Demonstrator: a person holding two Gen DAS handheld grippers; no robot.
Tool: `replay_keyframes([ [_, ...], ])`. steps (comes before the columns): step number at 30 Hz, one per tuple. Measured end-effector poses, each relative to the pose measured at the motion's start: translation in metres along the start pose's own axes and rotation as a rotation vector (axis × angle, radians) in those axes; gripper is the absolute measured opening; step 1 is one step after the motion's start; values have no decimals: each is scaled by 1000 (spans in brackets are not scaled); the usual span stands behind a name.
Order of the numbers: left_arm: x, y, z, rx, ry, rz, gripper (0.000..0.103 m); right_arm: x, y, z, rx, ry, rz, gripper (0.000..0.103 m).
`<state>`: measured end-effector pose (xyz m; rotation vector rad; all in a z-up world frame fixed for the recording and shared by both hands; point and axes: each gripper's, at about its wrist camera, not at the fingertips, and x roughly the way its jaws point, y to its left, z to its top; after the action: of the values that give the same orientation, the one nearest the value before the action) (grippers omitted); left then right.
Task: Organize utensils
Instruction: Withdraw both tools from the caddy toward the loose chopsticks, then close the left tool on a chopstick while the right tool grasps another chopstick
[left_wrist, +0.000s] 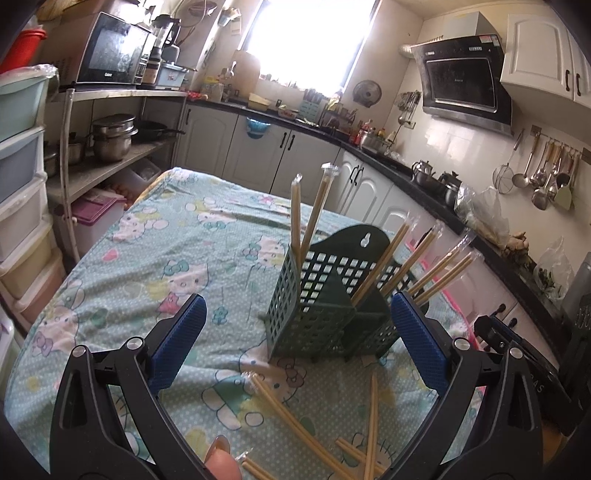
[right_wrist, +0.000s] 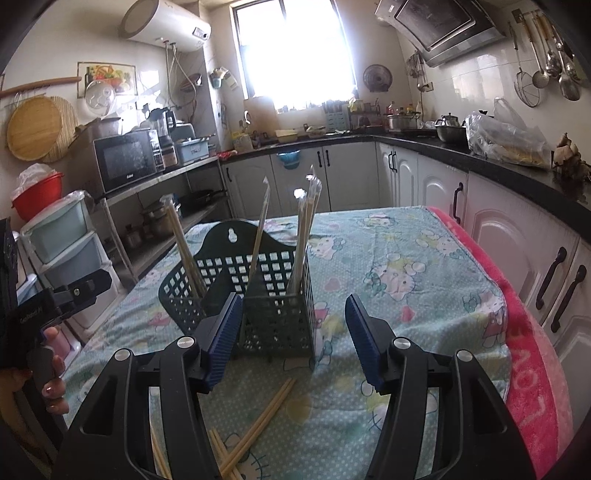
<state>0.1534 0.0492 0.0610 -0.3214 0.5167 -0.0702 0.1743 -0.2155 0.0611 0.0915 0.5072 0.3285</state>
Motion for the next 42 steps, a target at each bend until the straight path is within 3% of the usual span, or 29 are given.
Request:
replay_keyframes([
  [18, 15, 13, -32, 19, 98, 31, 92, 24, 16, -32, -42, 142, 26, 56],
  [30, 36, 31, -50, 0, 200, 47, 92, 58, 21, -49, -35, 296, 58, 56],
  [31, 39, 32, -52, -8, 216, 36, 91, 62, 22, -50, -39, 310, 64, 56],
  [36, 54, 33, -61, -54, 319, -61, 62, 85, 27, -54, -58, 397, 69, 50],
  [42, 73, 33, -73, -107, 419, -110, 58, 117, 25, -62, -42, 482, 27, 46],
])
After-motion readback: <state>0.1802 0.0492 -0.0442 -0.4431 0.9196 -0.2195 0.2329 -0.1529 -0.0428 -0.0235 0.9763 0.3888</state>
